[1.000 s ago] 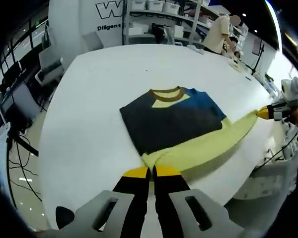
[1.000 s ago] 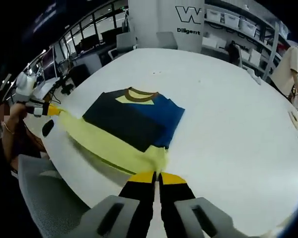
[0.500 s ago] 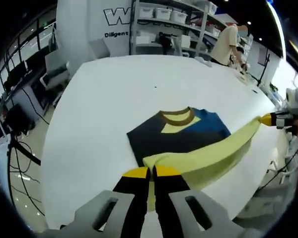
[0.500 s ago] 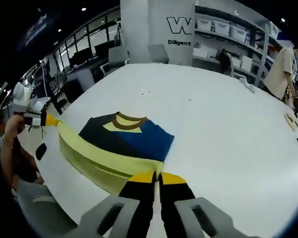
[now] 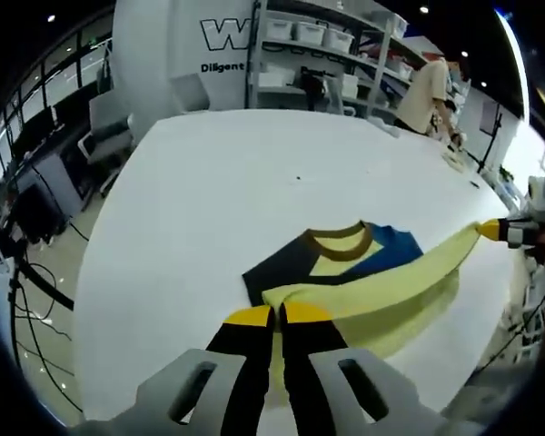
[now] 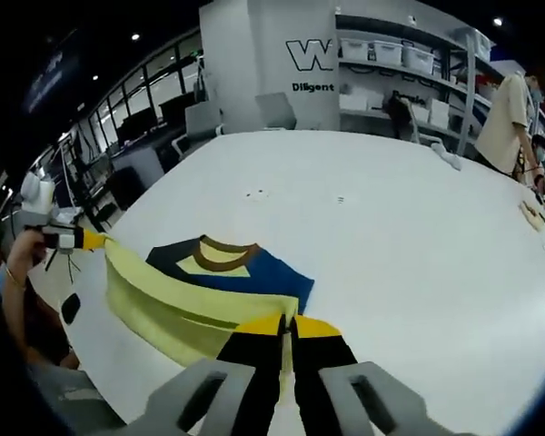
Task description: Fold the garment on the visible template until the final outline fits inside the template.
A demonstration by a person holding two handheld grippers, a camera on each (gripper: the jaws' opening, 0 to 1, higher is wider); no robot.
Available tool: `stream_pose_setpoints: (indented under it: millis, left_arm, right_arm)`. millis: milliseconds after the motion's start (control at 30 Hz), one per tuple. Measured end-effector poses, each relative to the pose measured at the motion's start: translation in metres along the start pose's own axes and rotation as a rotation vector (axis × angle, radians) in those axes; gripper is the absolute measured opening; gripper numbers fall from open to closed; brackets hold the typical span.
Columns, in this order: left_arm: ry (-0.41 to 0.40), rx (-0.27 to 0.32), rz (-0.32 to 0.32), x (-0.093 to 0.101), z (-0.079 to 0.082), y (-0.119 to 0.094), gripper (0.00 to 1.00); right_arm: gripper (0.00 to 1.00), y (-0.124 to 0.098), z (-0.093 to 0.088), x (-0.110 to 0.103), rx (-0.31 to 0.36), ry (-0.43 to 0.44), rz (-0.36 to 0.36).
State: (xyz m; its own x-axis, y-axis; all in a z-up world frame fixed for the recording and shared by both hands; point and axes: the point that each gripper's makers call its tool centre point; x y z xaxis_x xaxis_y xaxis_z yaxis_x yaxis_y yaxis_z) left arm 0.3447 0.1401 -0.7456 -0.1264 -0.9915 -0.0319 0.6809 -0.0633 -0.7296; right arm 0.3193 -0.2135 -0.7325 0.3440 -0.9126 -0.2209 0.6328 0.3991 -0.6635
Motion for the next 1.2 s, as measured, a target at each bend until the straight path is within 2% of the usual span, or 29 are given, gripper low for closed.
stream_pose_setpoints:
  millis: [200,400,767,867,933,1200]
  left_arm:
    - [-0.015,0.001,0.011,-0.003,0.012,0.017,0.01]
    - [-0.022,-0.03,0.017,-0.005,0.02,0.045,0.01]
    - [-0.041,-0.13,0.011,-0.007,0.002,0.101,0.01]
    - [-0.044,-0.157,0.006,-0.004,-0.008,0.102,0.01]
    - [-0.044,-0.165,0.004,-0.005,-0.013,0.112,0.02]
    - [-0.072,-0.176,0.005,-0.008,-0.013,0.125,0.02]
  right_arm:
    - [0.0,0.015,0.009,0.008,-0.011,-0.016,-0.009]
    - [0.0,0.036,0.014,0.02,-0.036,-0.015,-0.016]
    - [0.0,0.086,0.007,0.034,-0.085,0.02,-0.019]
    - [0.0,0.094,0.006,0.038,-0.095,0.024,-0.022]
    - [0.0,0.102,0.004,0.041,-0.104,0.035,-0.025]
    - [0.0,0.119,-0.005,0.05,-0.13,0.024,-0.03]
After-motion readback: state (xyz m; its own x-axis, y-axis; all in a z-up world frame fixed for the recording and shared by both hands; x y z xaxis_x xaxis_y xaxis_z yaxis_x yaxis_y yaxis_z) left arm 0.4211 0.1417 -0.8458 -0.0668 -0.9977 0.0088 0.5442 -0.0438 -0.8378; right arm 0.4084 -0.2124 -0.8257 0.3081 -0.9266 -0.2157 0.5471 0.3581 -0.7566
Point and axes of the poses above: the point that each gripper's makers call its tool centre point, and the gripper's own axes: y roughly forward along the fingers, x roughly to its right, z roughly out of its top, and after that the axes turned 11 degrees about z, right-handed
